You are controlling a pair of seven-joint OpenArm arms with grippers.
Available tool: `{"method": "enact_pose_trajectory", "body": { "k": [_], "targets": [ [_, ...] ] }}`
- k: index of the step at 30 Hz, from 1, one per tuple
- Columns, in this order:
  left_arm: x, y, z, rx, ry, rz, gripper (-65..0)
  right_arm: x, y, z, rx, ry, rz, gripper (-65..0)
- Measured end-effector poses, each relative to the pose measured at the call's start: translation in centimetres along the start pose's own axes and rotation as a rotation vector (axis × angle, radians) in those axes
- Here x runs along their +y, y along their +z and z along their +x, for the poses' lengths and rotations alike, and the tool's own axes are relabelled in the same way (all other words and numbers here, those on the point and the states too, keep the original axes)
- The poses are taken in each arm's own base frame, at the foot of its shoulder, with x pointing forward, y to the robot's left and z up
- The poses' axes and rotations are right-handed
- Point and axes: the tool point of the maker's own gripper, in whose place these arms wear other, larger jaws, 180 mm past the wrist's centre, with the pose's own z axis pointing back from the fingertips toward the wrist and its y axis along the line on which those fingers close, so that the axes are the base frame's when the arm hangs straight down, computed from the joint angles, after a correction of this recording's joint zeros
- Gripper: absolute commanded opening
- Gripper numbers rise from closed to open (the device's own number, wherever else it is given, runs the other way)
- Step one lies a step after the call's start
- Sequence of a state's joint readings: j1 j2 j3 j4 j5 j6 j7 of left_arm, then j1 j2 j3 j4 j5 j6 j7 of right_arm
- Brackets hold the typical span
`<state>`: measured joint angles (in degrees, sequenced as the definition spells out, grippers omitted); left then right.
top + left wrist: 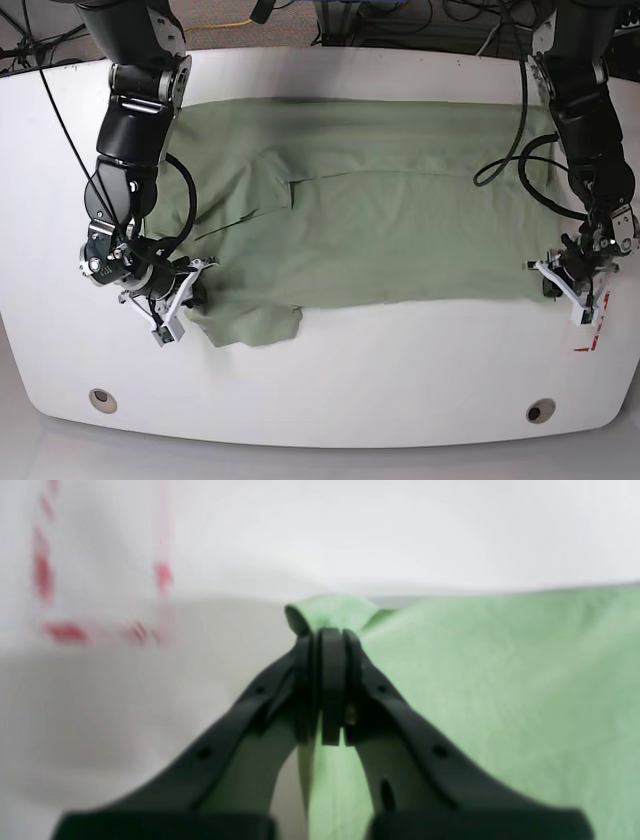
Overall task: Fold the T-shirt properly
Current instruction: 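Fold the grasped edge over toward the folded edge with both grippers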
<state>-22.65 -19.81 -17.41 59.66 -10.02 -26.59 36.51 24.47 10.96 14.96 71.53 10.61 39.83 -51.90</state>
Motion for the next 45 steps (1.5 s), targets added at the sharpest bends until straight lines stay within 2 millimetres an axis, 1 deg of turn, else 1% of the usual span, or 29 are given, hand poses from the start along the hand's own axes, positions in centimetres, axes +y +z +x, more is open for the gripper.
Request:
{"method": "enact_pose_trajectory", "body": {
  "k": [2,4,8,12,15,17,19,21,23,24,25,27,28,30,32,34,35,38,40,42,44,45],
  "targets": [
    [-0.4,0.8,0.9,-0.040,-0.019,-0.003,-65.0,0.1,0.7,-0.1,0.001,0.023,-0.015,-65.0],
    [-1.1,1.3,1.0,-0.066,-0.007,-0.027,-65.0,0.3,1.4,0.1,-0.010,0.044,-0.028,-65.0],
    [-1.9,2.4,-0.5,-0.022,-0.011,-0.053,-65.0,0.5,2.7,-0.2,-0.014,0.080,-0.050,-65.0],
    [-3.1,4.0,-0.7,-0.048,-0.038,-0.077,-65.0,0.3,4.5,-1.7,0.014,0.119,-0.093,-65.0],
    [-3.8,4.9,-1.1,-0.061,-0.055,-0.091,-65.0,0.6,5.6,-2.2,0.018,0.149,-0.116,-65.0],
    [-4.0,5.3,-2.2,-0.046,-0.066,-0.093,-65.0,1.0,6.1,-2.7,0.021,0.159,-0.119,-65.0],
    [-3.7,6.1,-3.1,-0.045,-0.058,-0.081,-65.0,1.1,6.9,-3.3,0.019,0.159,-0.132,-65.0],
    [-2.8,7.1,-4.1,-0.034,-0.044,-0.056,-65.0,1.0,7.8,-4.1,0.024,0.158,-0.150,-65.0],
    [-1.6,8.1,-5.0,-0.004,-0.032,-0.021,-65.0,0.4,8.9,-5.3,0.047,0.150,-0.184,-65.0],
    [-1.4,8.5,-5.3,0.011,-0.029,-0.019,-65.0,0.3,9.2,-5.9,0.057,0.149,-0.191,-65.0],
    [-1.5,8.6,-5.5,0.022,-0.027,-0.022,-65.0,0.4,9.3,-6.3,0.064,0.148,-0.191,-65.0],
    [-2.1,9.2,-5.6,0.015,-0.019,-0.046,-65.0,1.0,9.7,-7.3,0.081,0.156,-0.187,-65.0],
    [-2.4,9.5,-5.6,0.011,-0.015,-0.057,-65.0,1.4,9.9,-7.6,0.081,0.160,-0.183,-65.0],
    [-2.3,10.5,-6.0,0.005,-0.009,-0.058,-65.0,2.3,10.2,-8.5,0.094,0.166,-0.173,-65.0],
    [-1.9,11.1,-6.9,0.027,-0.012,-0.043,-65.0,2.6,10.4,-9.5,0.113,0.166,-0.169,-65.0],
    [-1.7,11.5,-8.4,0.074,-0.012,-0.031,-65.0,3.1,10.7,-10.7,0.139,0.166,-0.164,-65.0],
    [-1.8,11.5,-8.8,0.085,-0.011,-0.033,-65.0,3.3,10.8,-11.0,0.145,0.168,-0.163,-65.0],
    [-2.2,11.9,-9.9,0.106,-0.011,-0.044,-65.0,3.9,11.4,-11.8,0.145,0.152,-0.162,-61.4],
    [-2.3,12.1,-10.8,0.125,-0.014,-0.047,-65.0,3.6,11.8,-12.6,0.150,0.114,-0.174,-55.5],
    [-2.3,12.3,-11.7,0.150,-0.015,-0.045,-64.6,2.9,12.4,-13.4,0.163,0.084,-0.202,-47.2],
    [-2.2,12.5,-12.2,0.165,-0.017,-0.043,-59.9,2.3,13.0,-14.2,0.177,0.065,-0.226,-39.6],
    [-2.2,12.5,-12.3,0.168,-0.018,-0.043,-55.7,2.2,13.2,-14.4,0.177,0.058,-0.229,-35.7]
  ]
}}
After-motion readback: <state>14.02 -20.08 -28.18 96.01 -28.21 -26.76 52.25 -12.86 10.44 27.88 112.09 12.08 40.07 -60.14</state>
